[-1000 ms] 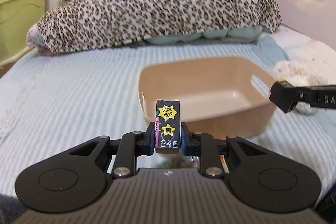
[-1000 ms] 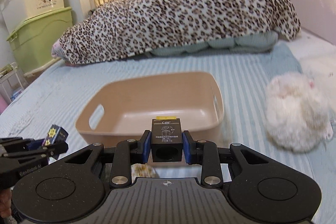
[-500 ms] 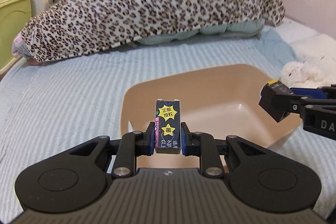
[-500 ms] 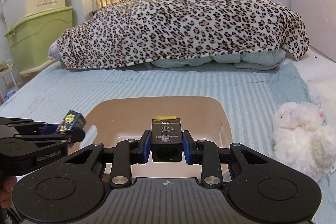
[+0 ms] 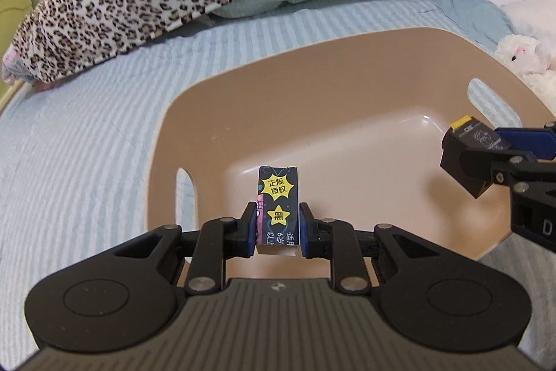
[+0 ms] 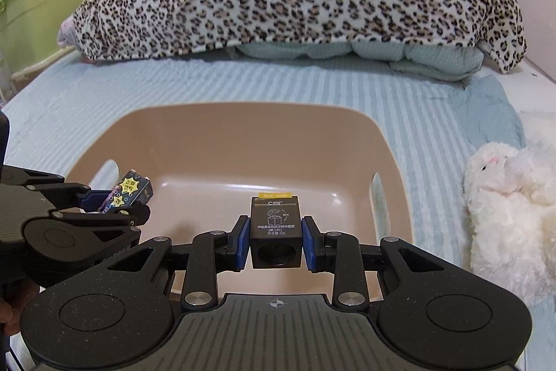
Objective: Organize objects
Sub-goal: 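Carry both boxes over the basket and open both tools to drop them, then grasp the white card box with left tool while right tool grasps tissue pack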
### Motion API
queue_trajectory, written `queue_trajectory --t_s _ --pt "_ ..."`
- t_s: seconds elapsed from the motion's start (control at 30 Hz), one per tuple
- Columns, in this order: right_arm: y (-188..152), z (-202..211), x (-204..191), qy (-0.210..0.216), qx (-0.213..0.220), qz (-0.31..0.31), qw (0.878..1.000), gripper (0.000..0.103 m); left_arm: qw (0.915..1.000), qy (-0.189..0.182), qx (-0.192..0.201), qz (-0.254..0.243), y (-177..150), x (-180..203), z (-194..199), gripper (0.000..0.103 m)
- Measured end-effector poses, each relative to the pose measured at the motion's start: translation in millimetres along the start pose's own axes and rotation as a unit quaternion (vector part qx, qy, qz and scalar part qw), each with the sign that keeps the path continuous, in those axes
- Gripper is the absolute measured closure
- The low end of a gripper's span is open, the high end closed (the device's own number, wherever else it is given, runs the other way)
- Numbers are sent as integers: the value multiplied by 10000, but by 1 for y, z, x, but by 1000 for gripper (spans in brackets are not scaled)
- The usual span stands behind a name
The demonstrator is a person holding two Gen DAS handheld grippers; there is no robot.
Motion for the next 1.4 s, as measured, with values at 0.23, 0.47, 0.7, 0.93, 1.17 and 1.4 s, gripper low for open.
queue_trajectory --t_s 0.23,0.47,0.7,0.93,1.17,1.4 --pt "-3 5 5 -23 -42 -174 9998 60 9993 -11 323 202 6 -3 26 28" --pt "1 40 8 -109 206 -224 9995 30 9985 26 551 24 4 -7 67 24" --pt "-17 71 5 -99 164 -172 9997 18 9988 25 466 152 -19 -24 91 22" --pt "-46 81 4 -102 -85 -161 9998 14 9994 30 317 161 -45 -37 105 21" --pt "-80 69 -3 -44 -470 -86 9988 12 9999 17 -91 103 -74 -45 92 19" --pt "-113 48 -16 37 -912 51 9958 12 9985 -205 -482 152 -103 -42 80 19"
Point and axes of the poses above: each gripper's, at about its wrist camera, not at the fingertips, and z roughly against the way its jaws point, x to its right, y to its top, the point moved 7 cm from there along -z, roughly the way its jaws point, and after that the axes turned 7 degrees about z, right-handed, at the moved point
